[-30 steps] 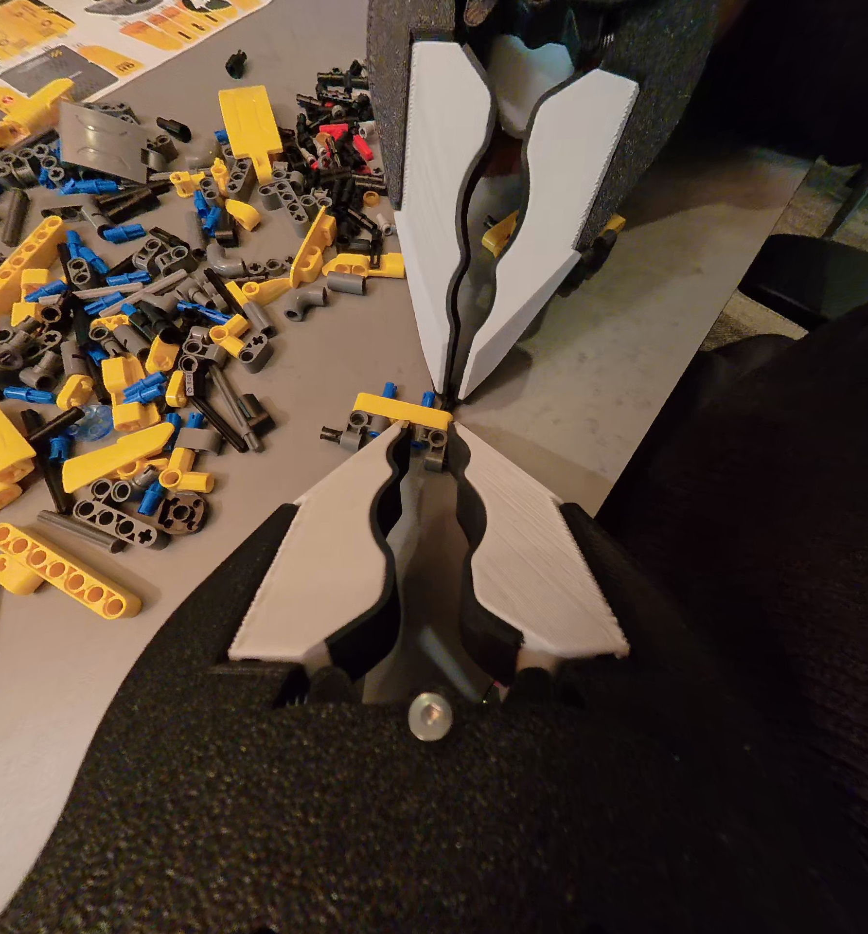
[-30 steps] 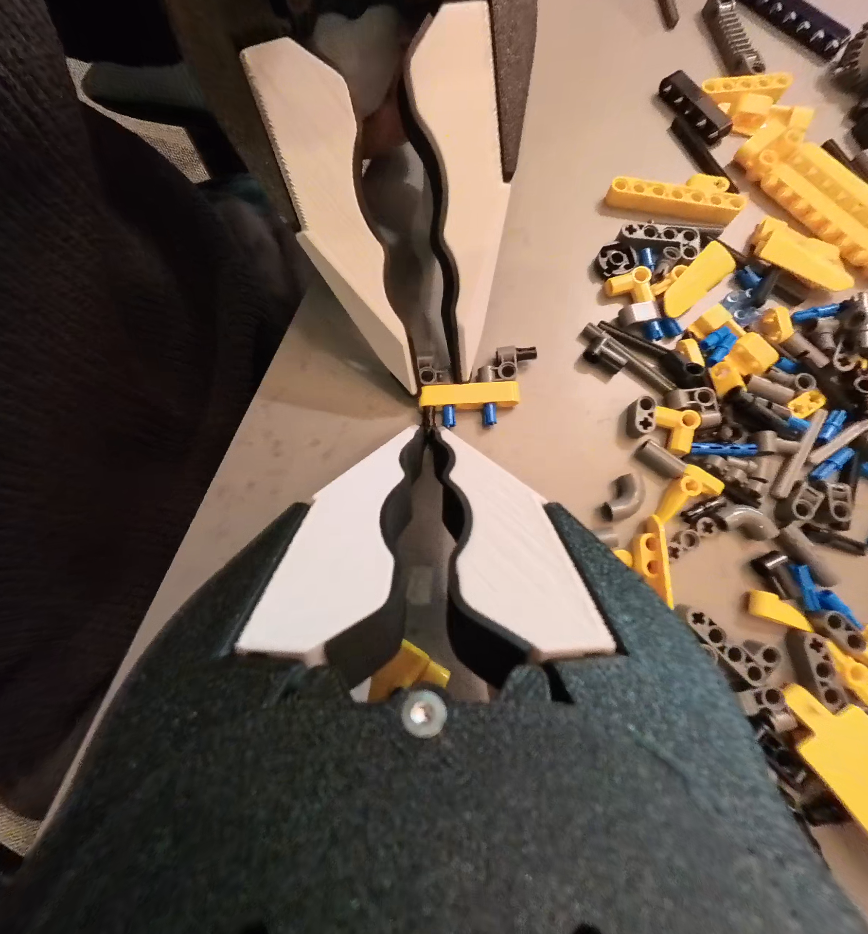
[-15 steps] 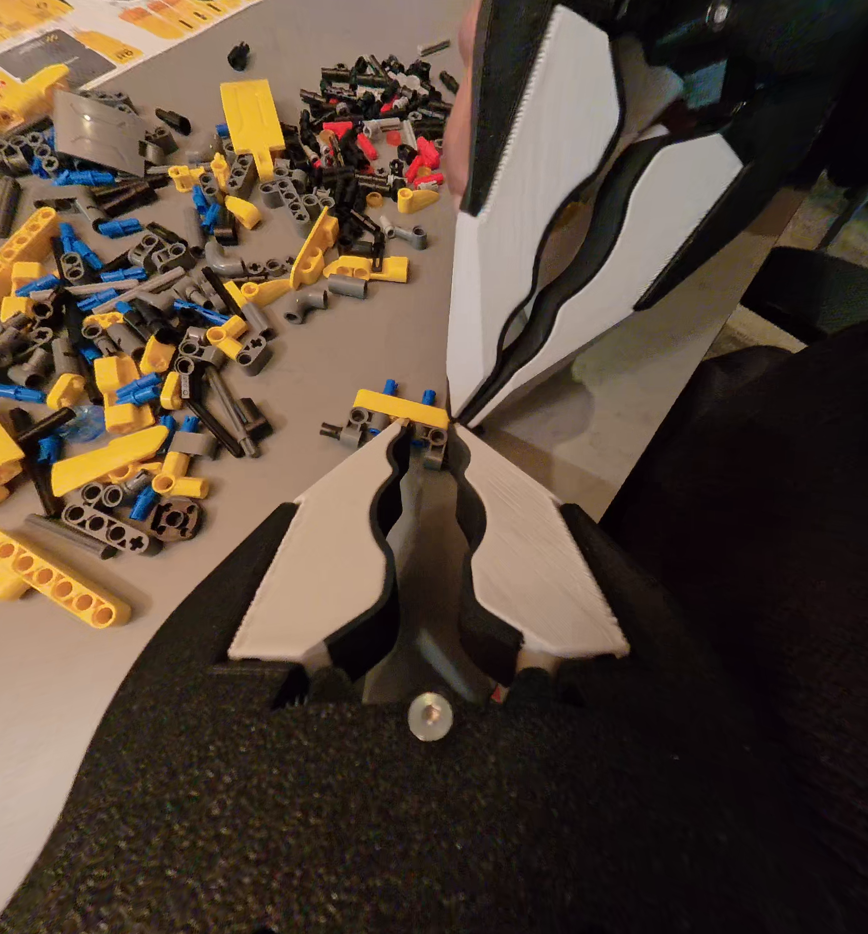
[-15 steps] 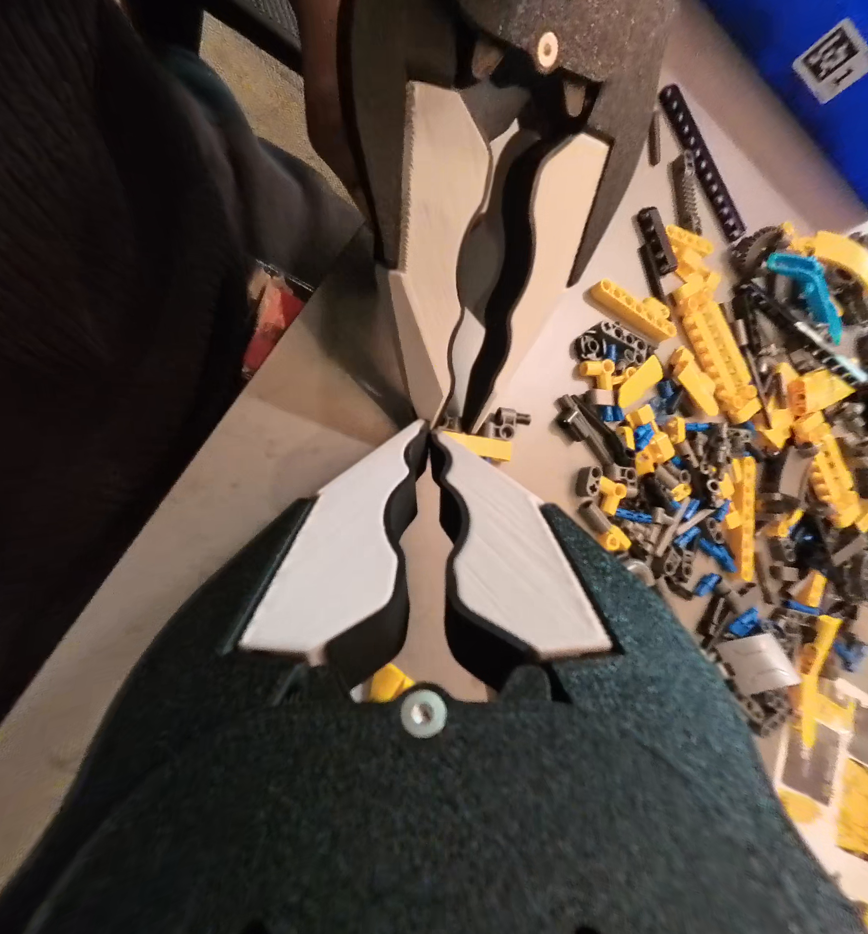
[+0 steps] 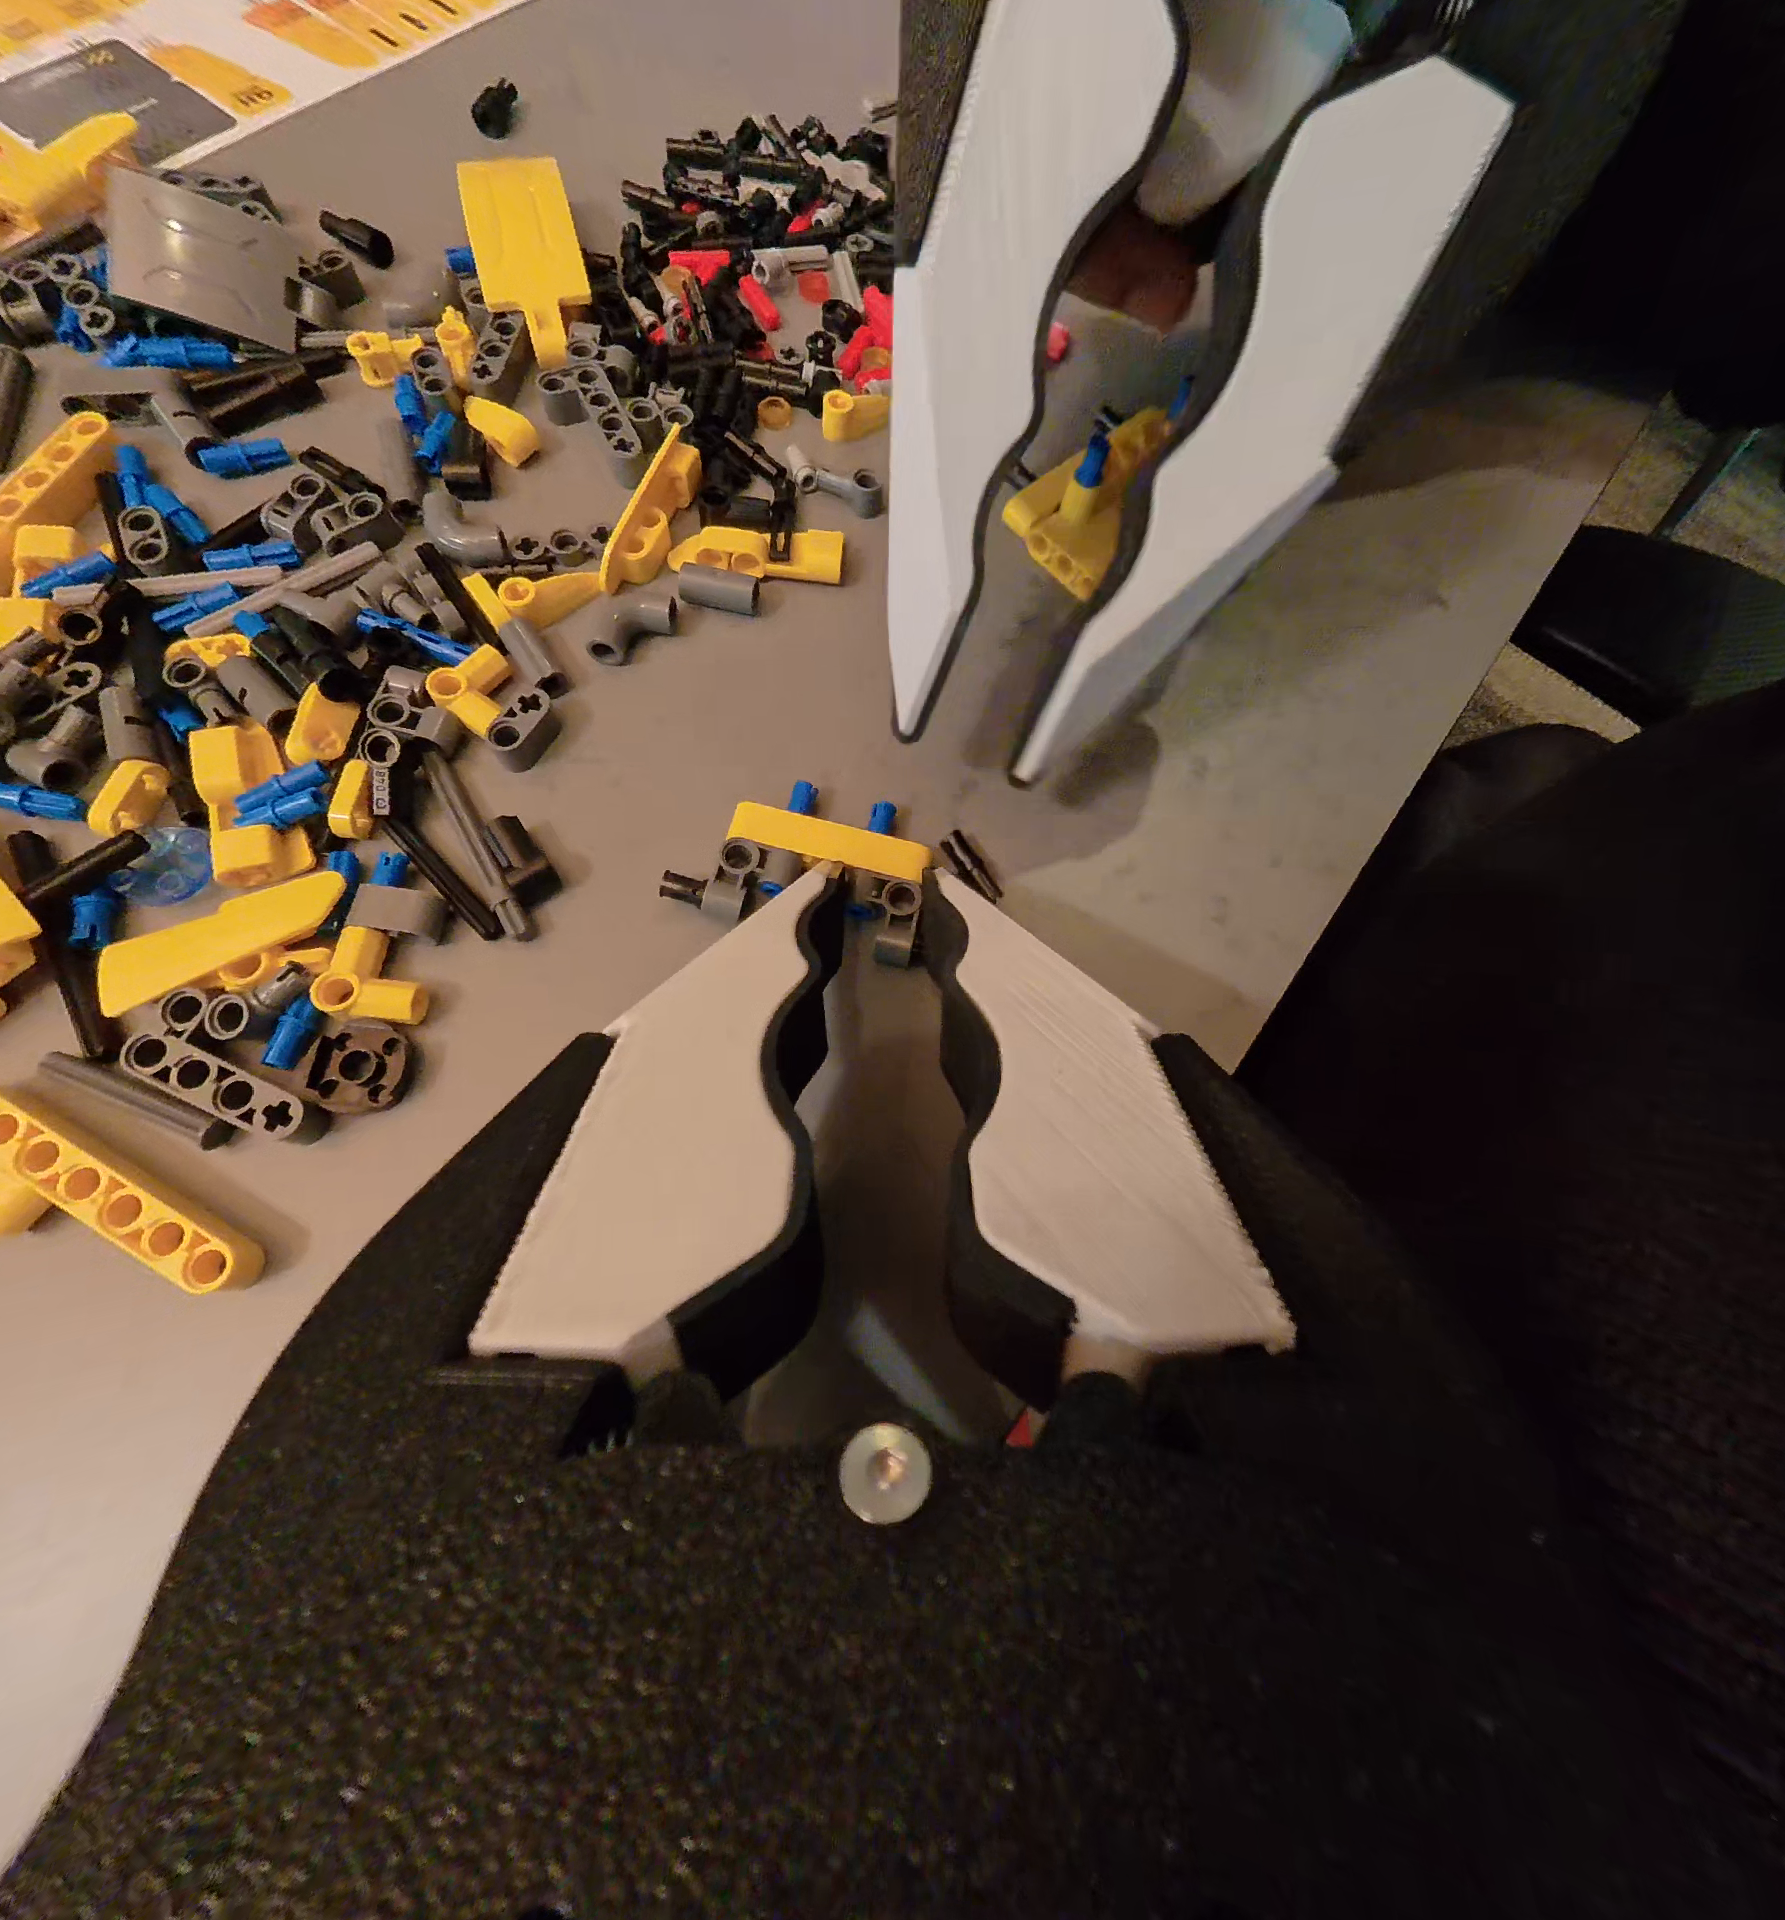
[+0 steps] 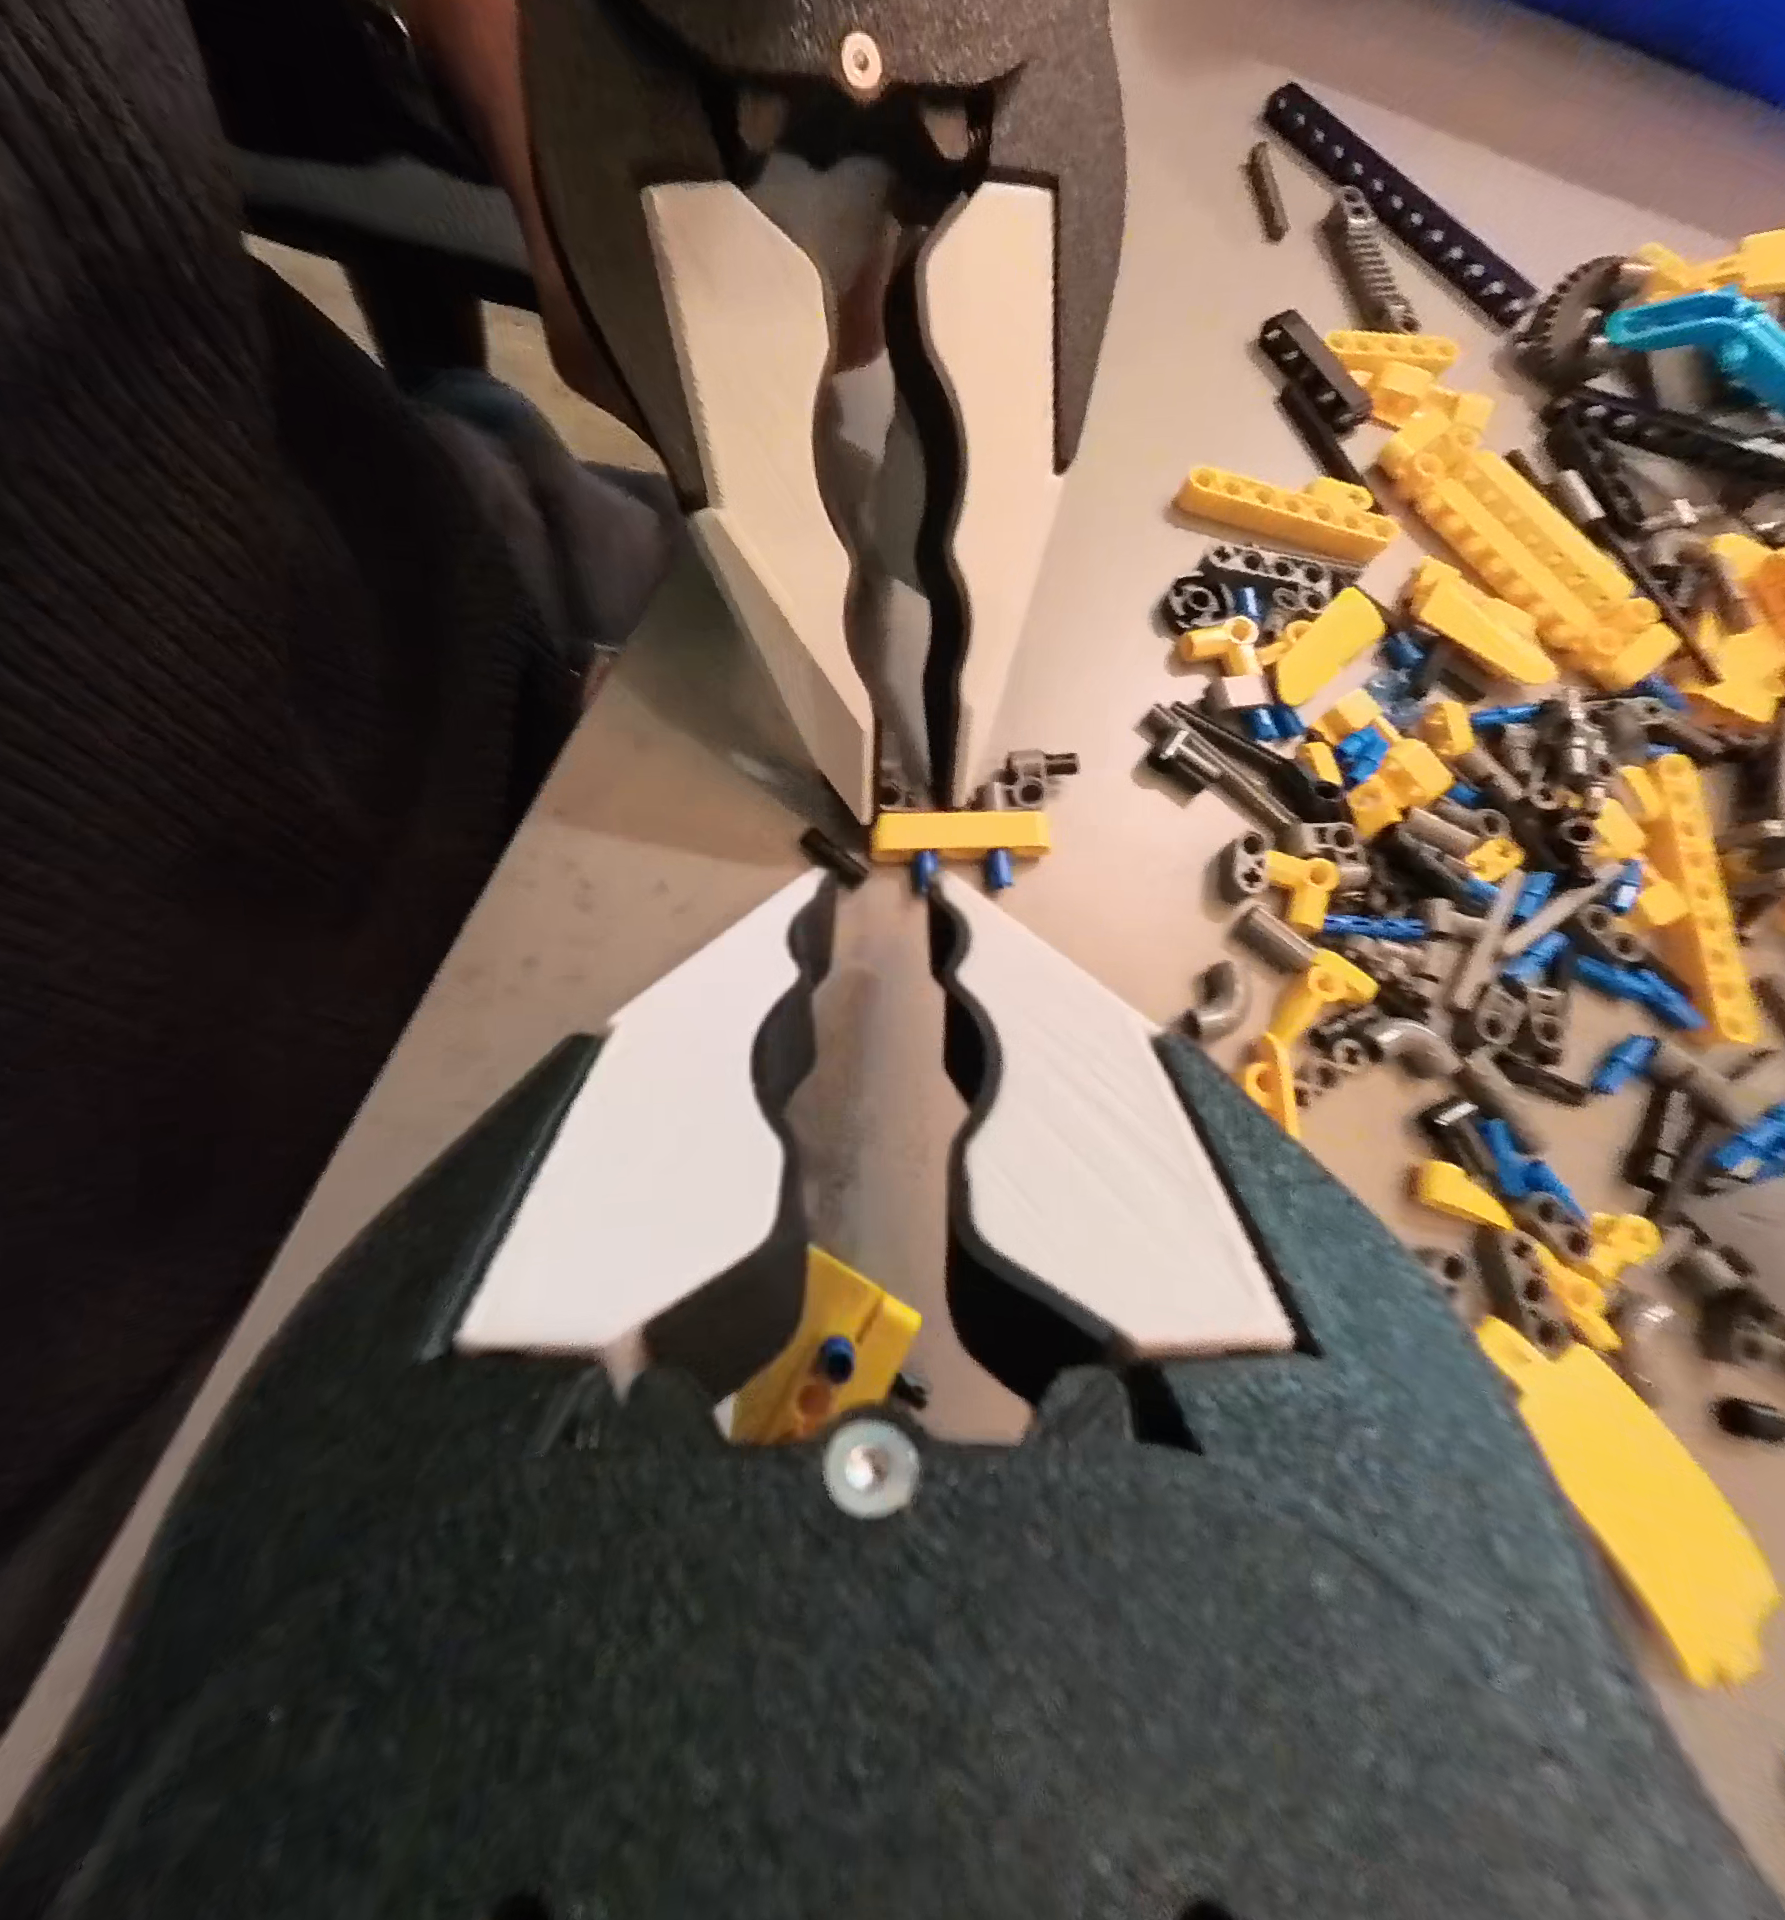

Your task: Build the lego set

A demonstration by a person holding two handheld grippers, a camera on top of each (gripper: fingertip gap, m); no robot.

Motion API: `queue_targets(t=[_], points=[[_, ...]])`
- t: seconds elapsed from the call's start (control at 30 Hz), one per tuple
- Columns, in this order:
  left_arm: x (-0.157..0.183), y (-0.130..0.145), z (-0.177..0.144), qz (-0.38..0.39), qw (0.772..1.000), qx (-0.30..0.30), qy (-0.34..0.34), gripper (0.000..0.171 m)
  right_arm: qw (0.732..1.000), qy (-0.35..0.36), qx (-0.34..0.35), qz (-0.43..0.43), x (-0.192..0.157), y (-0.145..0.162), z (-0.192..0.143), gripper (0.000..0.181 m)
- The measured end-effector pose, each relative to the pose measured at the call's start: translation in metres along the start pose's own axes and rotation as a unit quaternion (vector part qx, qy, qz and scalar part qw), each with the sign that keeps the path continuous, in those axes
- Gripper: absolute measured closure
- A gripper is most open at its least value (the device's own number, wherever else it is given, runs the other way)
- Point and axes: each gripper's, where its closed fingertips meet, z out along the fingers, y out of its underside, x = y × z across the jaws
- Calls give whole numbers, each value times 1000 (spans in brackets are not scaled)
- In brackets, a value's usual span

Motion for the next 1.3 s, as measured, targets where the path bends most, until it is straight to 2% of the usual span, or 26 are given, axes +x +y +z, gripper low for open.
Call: queue_targets(t=[0.23,0.4,0.7,1.3], points=[[-6,0,-1,18,999,4,-41,157,999,-35,-7,2,-6,2,9,162],[-7,4,-6,4,1000,2,-17,157,998,-61,-7,-11,-9,1,15,163],[-6,5,-8,0,1000,0,4,157,997,-68,-26,-17,-6,7,19,166],[-5,5,-8,-2,1000,1,8,157,997,-63,-36,-33,-13,7,18,176]])
